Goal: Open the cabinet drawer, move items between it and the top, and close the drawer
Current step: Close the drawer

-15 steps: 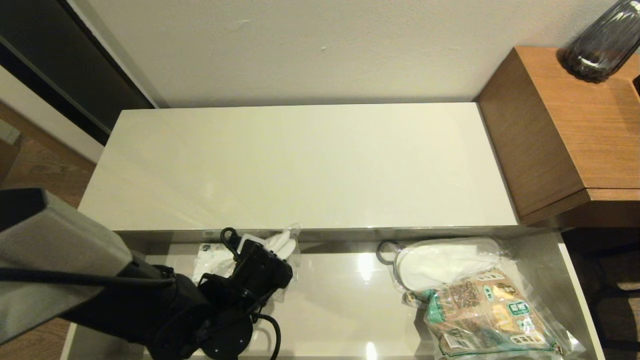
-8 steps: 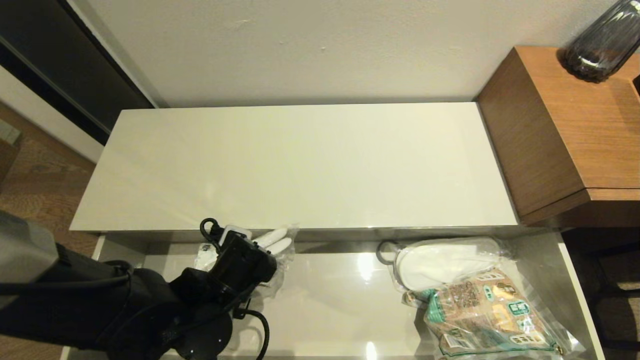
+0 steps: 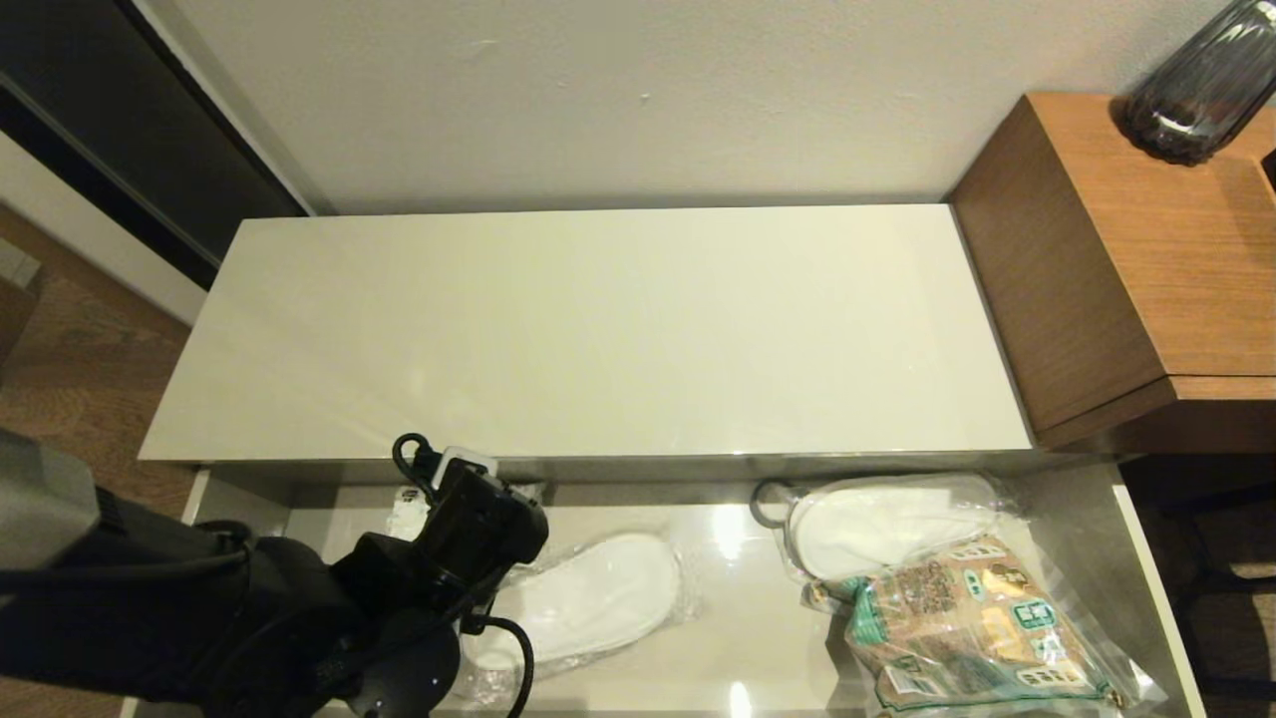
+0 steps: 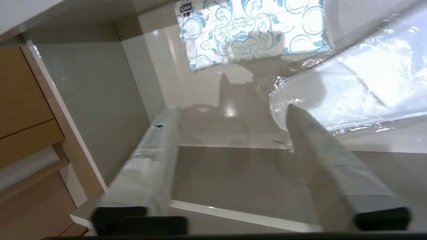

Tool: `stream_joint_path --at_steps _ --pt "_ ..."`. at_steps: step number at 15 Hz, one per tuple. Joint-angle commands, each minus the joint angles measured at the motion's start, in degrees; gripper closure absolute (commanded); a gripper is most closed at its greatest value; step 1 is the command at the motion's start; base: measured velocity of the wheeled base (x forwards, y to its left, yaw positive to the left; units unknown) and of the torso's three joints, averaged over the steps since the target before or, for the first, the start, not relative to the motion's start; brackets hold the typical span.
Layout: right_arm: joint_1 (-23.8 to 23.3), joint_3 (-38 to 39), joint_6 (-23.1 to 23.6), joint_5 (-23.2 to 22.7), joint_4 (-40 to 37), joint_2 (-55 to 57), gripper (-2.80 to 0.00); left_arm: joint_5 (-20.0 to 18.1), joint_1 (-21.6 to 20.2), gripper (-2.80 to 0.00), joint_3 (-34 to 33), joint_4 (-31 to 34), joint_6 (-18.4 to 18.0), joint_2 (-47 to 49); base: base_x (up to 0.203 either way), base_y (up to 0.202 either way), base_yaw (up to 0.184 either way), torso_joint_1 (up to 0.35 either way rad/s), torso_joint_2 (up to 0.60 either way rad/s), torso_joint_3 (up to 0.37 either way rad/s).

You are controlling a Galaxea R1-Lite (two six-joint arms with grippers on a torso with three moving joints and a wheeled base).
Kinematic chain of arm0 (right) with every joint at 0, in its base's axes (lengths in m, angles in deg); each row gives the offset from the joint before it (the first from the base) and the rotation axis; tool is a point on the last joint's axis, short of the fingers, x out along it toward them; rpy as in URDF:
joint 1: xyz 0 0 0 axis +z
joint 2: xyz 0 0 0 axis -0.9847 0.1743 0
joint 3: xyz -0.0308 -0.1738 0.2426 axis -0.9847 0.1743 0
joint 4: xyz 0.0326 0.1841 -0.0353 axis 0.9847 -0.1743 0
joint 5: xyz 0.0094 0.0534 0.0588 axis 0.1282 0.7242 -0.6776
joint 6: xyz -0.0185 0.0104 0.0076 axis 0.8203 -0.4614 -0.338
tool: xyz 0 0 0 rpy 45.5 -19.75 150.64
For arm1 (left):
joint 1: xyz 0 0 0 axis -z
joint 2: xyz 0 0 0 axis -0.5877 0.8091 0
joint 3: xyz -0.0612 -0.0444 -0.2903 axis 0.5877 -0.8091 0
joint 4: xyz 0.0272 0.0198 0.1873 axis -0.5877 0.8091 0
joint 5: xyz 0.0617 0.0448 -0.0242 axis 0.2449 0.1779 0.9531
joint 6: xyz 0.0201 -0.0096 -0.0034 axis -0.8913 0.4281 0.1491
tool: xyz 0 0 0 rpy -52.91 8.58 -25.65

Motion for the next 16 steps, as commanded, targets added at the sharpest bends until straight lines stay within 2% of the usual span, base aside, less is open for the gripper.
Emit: stream_joint_path --at_steps 1,3,5,6,8,9,10,13,15,16 --pt "0.03 0.00 0.00 -0.01 -0.02 -0.02 0.00 0.13 0.15 -2.80 -1.54 1.87 0.25 -5.20 0.000 0.000 0.000 0.000 0.00 0.000" --pt "0.03 0.00 0.00 -0.01 -0.02 0.04 0.00 -0.38 0.22 -2.80 -3.28 4.91 1.59 -7.82 0.000 0.000 0.000 0.000 0.00 0.000" --pt "0.03 0.00 0.00 -0.10 -0.02 -0.02 0.00 -2.31 0.10 -2.80 -4.89 10.18 5.26 -15.43 0.000 0.000 0.000 0.000 0.00 0.000" --pt "0.03 0.00 0.00 -0.10 -0.02 -0.02 0.00 -4.59 0.02 -2.80 -5.00 15.11 8.70 -20.07 0.000 0.000 0.000 0.000 0.00 0.000" --pt "0.03 0.00 0.00 -0.03 -0.02 -0.02 0.00 -11.47 -0.05 -2.80 -4.58 27.88 18.75 -28.22 0.000 0.000 0.000 0.000 0.00 0.000" --pt "0.03 0.00 0.00 -0.02 -0.02 -0.02 0.00 -15.03 -0.07 -2.80 -4.39 32.19 23.28 -30.35 0.000 0.000 0.000 0.000 0.00 0.000" --pt "0.03 0.00 0.00 -0.01 -0.02 -0.02 0.00 -16.49 -0.08 0.00 -4.87 33.39 25.29 -31.66 0.000 0.000 0.000 0.000 0.00 0.000" --pt "0.03 0.00 0.00 -0.10 -0.02 -0.02 0.00 -17.78 -0.08 0.00 -6.89 33.40 27.02 -32.06 0.000 0.000 0.000 0.000 0.00 0.000" --pt "0.03 0.00 0.00 -0.01 -0.02 -0.02 0.00 -19.37 -0.08 0.00 -8.26 32.88 28.03 -31.93 0.000 0.000 0.000 0.000 0.00 0.000" --pt "0.03 0.00 0.00 -0.01 -0.02 -0.02 0.00 -20.98 -0.08 0.00 -8.26 32.95 29.64 -31.90 0.000 0.000 0.000 0.000 0.00 0.000"
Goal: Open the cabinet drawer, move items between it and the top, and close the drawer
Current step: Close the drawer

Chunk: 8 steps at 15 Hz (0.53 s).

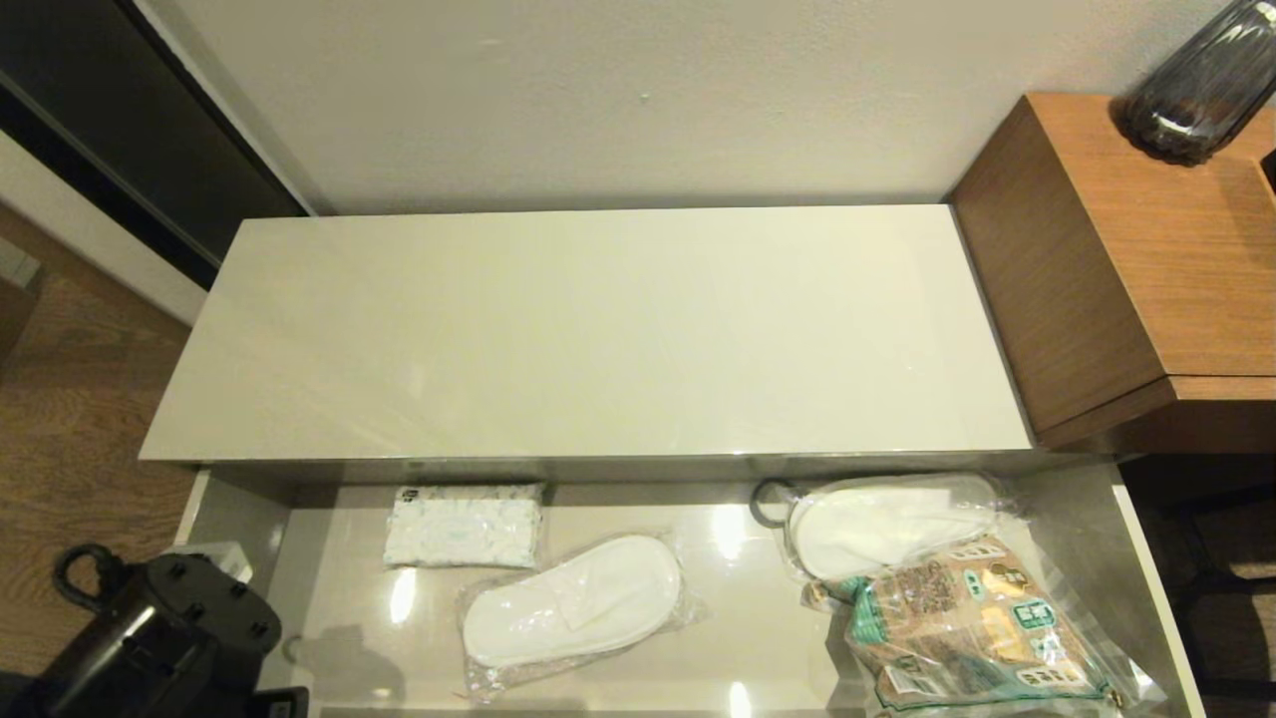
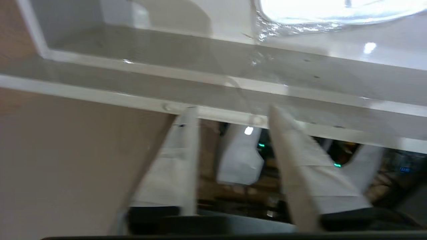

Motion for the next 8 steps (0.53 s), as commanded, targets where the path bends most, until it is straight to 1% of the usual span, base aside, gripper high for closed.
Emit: stream_joint_path --at_steps 1,2,5,6,7,8 --pt "0.00 0.00 -0.02 -0.11 0.01 -0.02 0.00 -2.04 0.06 0.00 -0.44 0.49 2.19 -0.44 0.000 0.000 0.000 0.000 0.00 0.000" --pt "0.00 0.00 -0.02 -0.02 0.01 -0.02 0.00 -3.06 0.21 0.00 -0.80 0.64 2.83 -0.39 0.000 0.000 0.000 0.000 0.00 0.000" --pt "0.00 0.00 -0.02 -0.11 0.01 -0.02 0.00 -9.91 0.76 0.00 -6.14 -0.58 6.30 1.55 0.000 0.000 0.000 0.000 0.00 0.000" --pt "0.00 0.00 -0.02 -0.02 0.01 0.02 0.00 -10.93 0.77 0.00 -7.45 -1.97 7.54 3.05 0.000 0.000 0.000 0.000 0.00 0.000" --pt "0.00 0.00 -0.02 -0.03 0.01 -0.02 0.00 -11.73 0.77 0.00 -9.98 -5.67 8.68 6.73 0.000 0.000 0.000 0.000 0.00 0.000" --pt "0.00 0.00 -0.02 -0.07 0.01 -0.02 0.00 -12.26 0.78 0.00 -13.48 -12.05 9.30 10.56 0.000 0.000 0.000 0.000 0.00 0.000"
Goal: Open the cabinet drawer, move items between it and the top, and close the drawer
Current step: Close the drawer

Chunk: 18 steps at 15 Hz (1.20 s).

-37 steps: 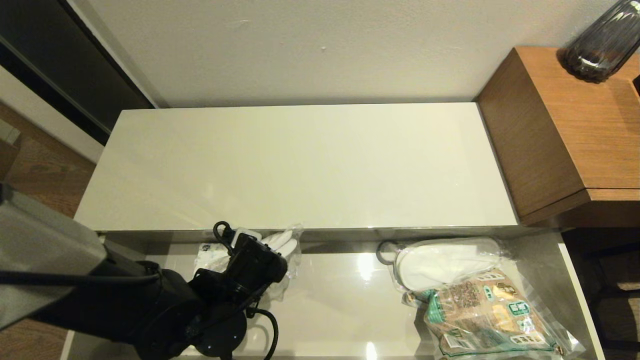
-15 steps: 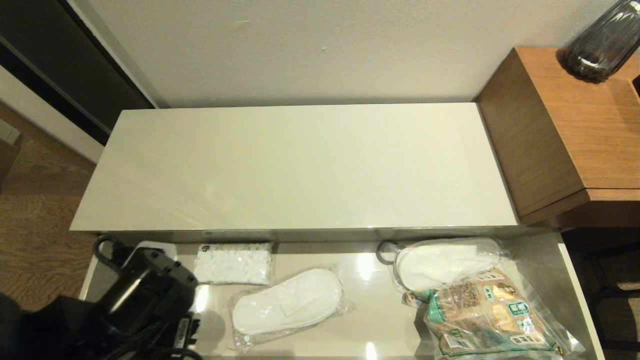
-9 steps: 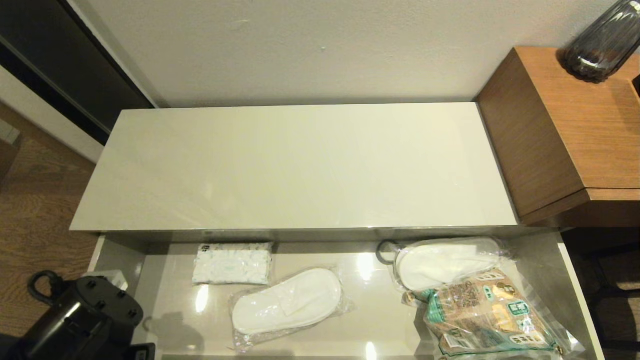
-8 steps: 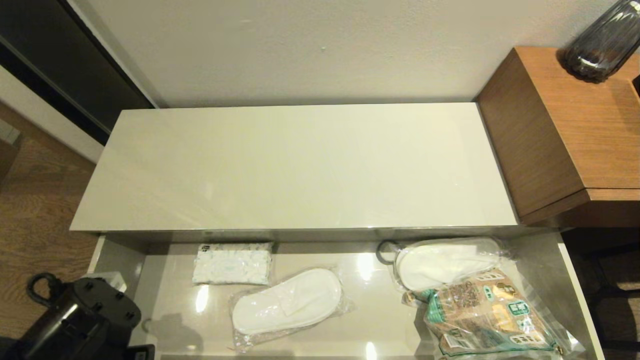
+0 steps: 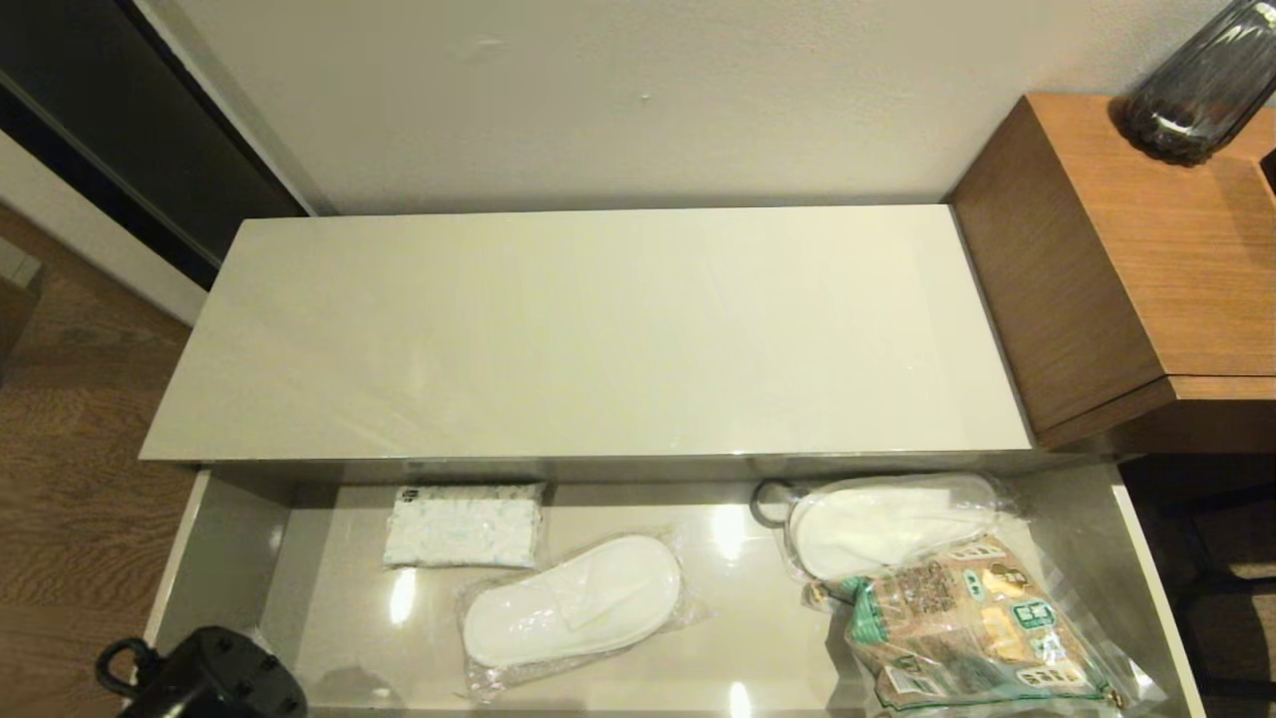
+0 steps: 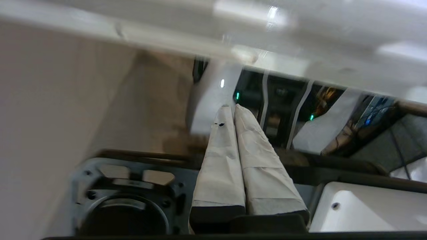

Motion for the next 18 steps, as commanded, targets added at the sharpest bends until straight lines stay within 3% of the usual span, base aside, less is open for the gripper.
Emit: stream_joint_path --at_steps 1,3,7,15,18 --pt "0.00 0.00 -0.02 -0.07 0.01 -0.02 0.00 -0.89 0.02 0.00 -7.52 -13.70 1.07 10.08 0.000 0.000 0.000 0.000 0.00 0.000" --pt "0.00 0.00 -0.02 -0.07 0.01 -0.02 0.00 -1.72 0.08 0.00 -12.78 -24.94 1.50 16.52 0.000 0.000 0.000 0.000 0.00 0.000" --pt "0.00 0.00 -0.02 0.01 0.01 -0.02 0.00 -1.56 0.09 0.00 -15.00 -31.38 2.64 24.85 0.000 0.000 0.000 0.000 0.00 0.000" --pt "0.00 0.00 -0.02 -0.07 0.01 -0.02 0.00 -0.95 0.02 0.00 -13.97 -33.99 5.59 28.95 0.000 0.000 0.000 0.000 0.00 0.000" --pt "0.00 0.00 -0.02 -0.06 0.01 -0.02 0.00 -0.01 -0.09 0.00 -11.35 -33.99 8.48 28.96 0.000 0.000 0.000 0.000 0.00 0.000"
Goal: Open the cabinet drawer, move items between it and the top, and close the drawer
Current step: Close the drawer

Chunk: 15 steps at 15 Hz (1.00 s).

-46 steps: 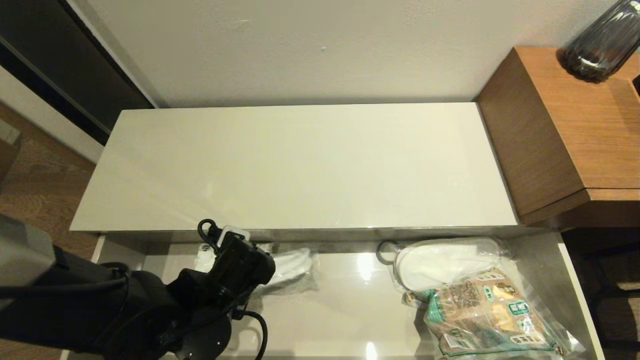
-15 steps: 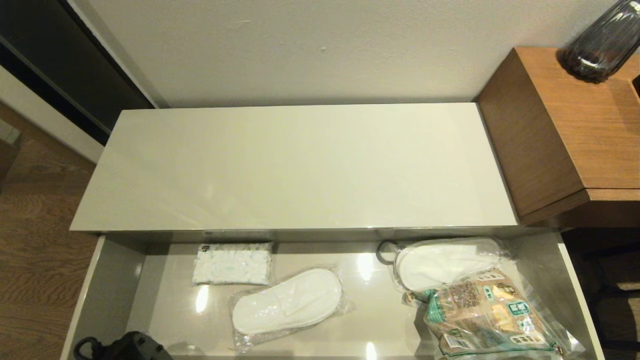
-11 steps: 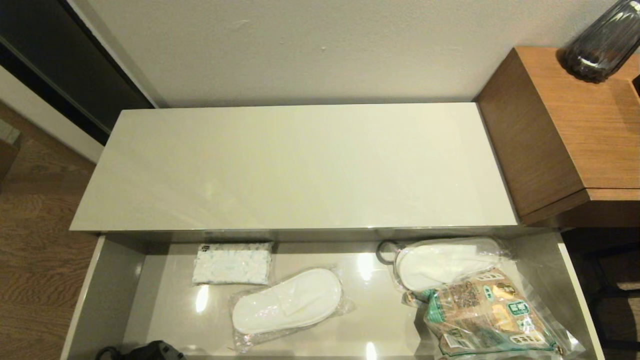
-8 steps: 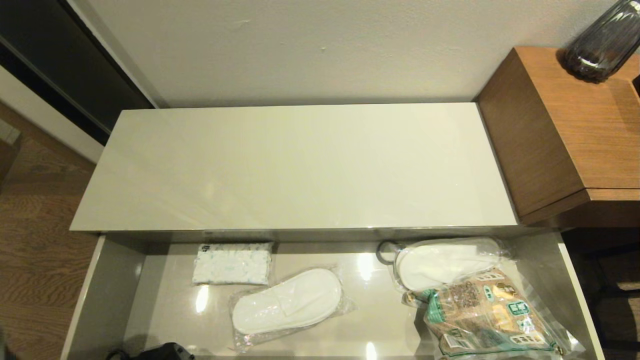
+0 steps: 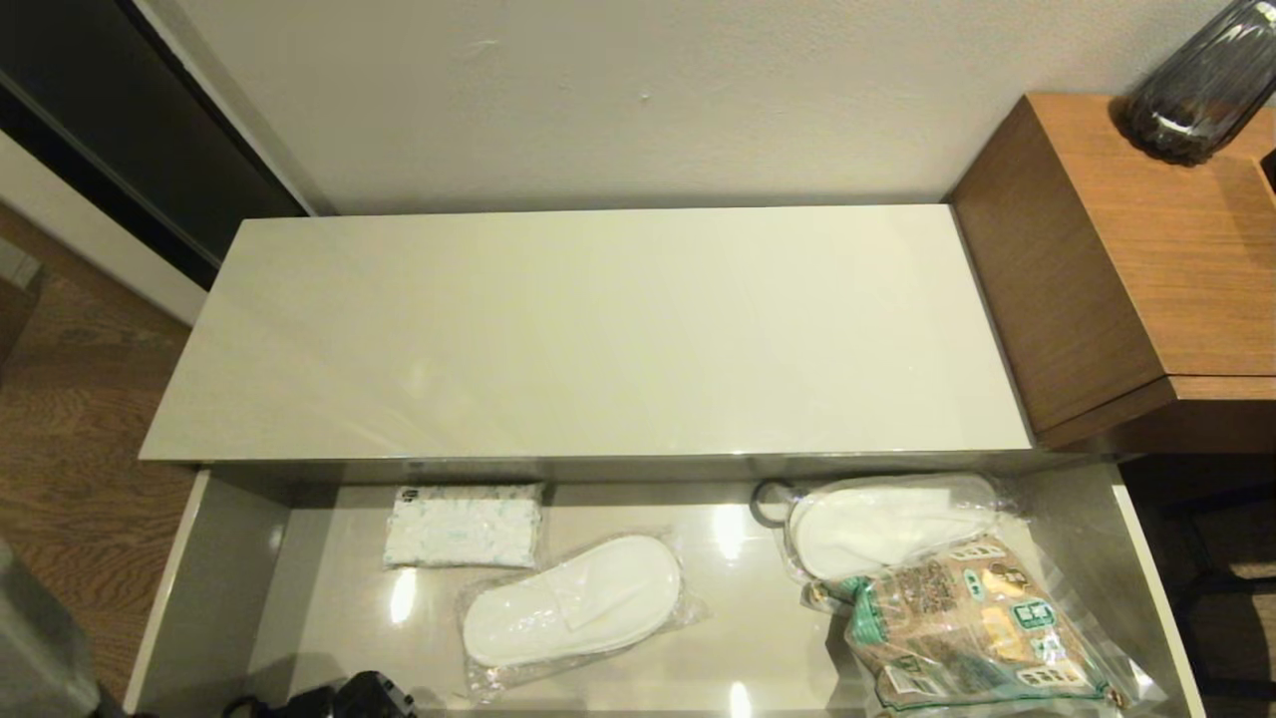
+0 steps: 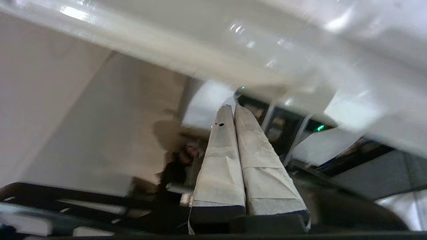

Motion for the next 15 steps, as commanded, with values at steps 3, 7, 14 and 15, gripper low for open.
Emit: stream_joint_path --at_steps 3,7,14,15 --pt "0.00 0.00 -0.01 -0.08 0.01 -0.02 0.00 2.39 -0.44 0.00 3.99 0.40 0.39 0.56 0.000 0.000 0.000 0.000 0.00 0.000" --pt "0.00 0.00 -0.01 0.00 0.01 -0.02 0.00 3.92 -2.23 0.00 8.68 2.19 -0.94 0.48 0.000 0.000 0.000 0.000 0.00 0.000" --pt "0.00 0.00 -0.01 -0.01 0.01 -0.02 0.00 4.36 -12.15 0.00 34.26 19.89 -9.24 -2.44 0.000 0.000 0.000 0.000 0.00 0.000" --pt "0.00 0.00 -0.01 0.00 0.01 -0.02 0.00 4.37 -14.20 0.00 40.25 23.10 -11.28 -2.17 0.000 0.000 0.000 0.000 0.00 0.000"
